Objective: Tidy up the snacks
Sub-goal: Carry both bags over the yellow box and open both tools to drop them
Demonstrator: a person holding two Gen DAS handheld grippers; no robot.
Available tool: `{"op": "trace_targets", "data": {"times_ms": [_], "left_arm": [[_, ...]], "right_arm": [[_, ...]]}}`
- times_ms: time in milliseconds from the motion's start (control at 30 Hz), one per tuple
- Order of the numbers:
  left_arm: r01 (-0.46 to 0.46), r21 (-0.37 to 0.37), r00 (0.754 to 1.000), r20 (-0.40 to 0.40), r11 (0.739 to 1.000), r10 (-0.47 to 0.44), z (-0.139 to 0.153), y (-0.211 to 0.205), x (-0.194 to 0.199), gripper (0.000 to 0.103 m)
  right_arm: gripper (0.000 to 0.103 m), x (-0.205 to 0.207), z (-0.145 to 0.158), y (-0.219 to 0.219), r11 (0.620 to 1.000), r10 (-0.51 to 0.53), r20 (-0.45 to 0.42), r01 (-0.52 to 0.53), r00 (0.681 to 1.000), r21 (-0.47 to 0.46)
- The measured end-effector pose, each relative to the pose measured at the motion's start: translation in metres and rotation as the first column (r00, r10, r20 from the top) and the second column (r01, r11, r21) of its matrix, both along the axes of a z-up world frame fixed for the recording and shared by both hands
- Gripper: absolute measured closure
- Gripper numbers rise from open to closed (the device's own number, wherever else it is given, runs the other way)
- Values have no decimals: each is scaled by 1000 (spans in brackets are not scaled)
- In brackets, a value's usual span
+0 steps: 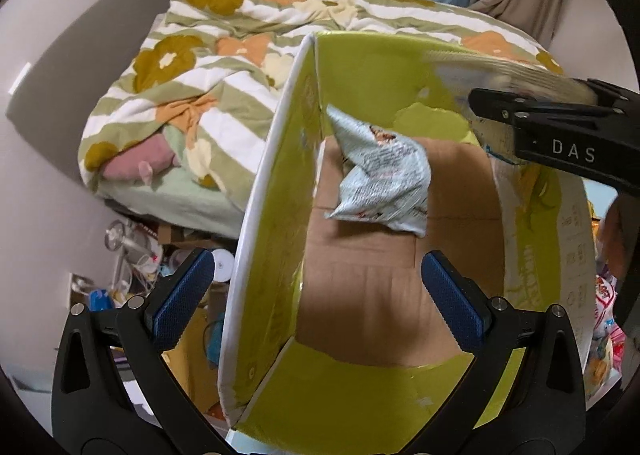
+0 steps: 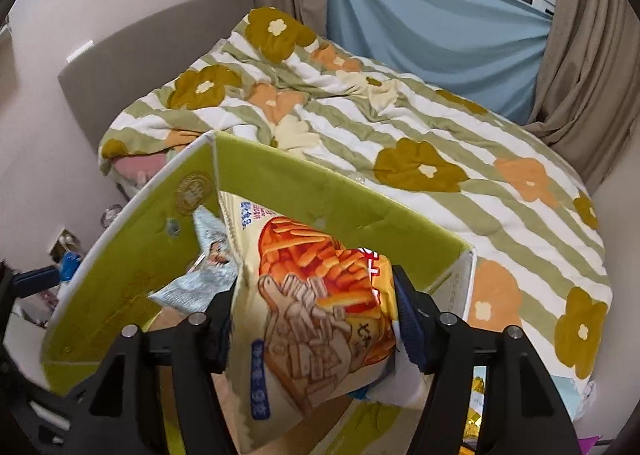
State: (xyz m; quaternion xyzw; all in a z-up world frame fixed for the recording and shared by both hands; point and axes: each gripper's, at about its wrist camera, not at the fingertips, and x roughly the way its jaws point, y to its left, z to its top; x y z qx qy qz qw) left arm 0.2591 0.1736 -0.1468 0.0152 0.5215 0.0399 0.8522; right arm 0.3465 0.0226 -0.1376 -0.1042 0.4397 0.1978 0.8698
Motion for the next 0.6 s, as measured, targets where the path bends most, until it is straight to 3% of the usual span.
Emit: {"op": "trace_targets", "data": {"times_ms": [33, 67, 100, 333, 600], "left_arm": [[-3, -5, 1000, -4, 1000, 3, -2, 1, -1, 0], [-5, -9, 1000, -6, 1000, 5, -3, 3, -1, 0], [-6, -11, 1000, -7, 1000, 6, -4, 3, -2, 0], [1, -23, 1000, 9, 1000, -1, 7, 5, -7, 0], [37, -15, 997, 70, 999, -36, 42, 4, -13, 0]], "right_arm": [[16, 1, -2, 0, 1000, -5, -2, 5, 1000, 3], [5, 3, -5, 0, 1000, -8, -9, 9, 1000, 15], [0, 2, -6, -2, 999, -11, -12, 12, 1000, 31], [0, -13, 5, -5, 1000, -10, 36, 10, 999, 11], [0, -40, 55, -28, 996, -62, 72, 57, 995, 73]]}}
